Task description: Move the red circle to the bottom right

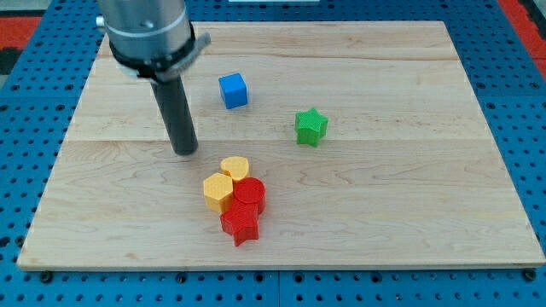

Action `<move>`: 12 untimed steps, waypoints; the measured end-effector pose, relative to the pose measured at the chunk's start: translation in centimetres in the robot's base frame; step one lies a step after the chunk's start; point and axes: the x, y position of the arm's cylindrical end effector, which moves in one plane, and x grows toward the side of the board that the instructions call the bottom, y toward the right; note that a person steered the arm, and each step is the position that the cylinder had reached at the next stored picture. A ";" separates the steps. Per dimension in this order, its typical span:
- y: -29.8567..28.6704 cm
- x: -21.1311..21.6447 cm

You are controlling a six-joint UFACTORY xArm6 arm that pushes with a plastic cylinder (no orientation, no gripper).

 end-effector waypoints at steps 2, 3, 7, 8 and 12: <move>12.2 2.0; 18.7 2.0; -2.4 6.4; 7.5 7.8; 14.1 3.6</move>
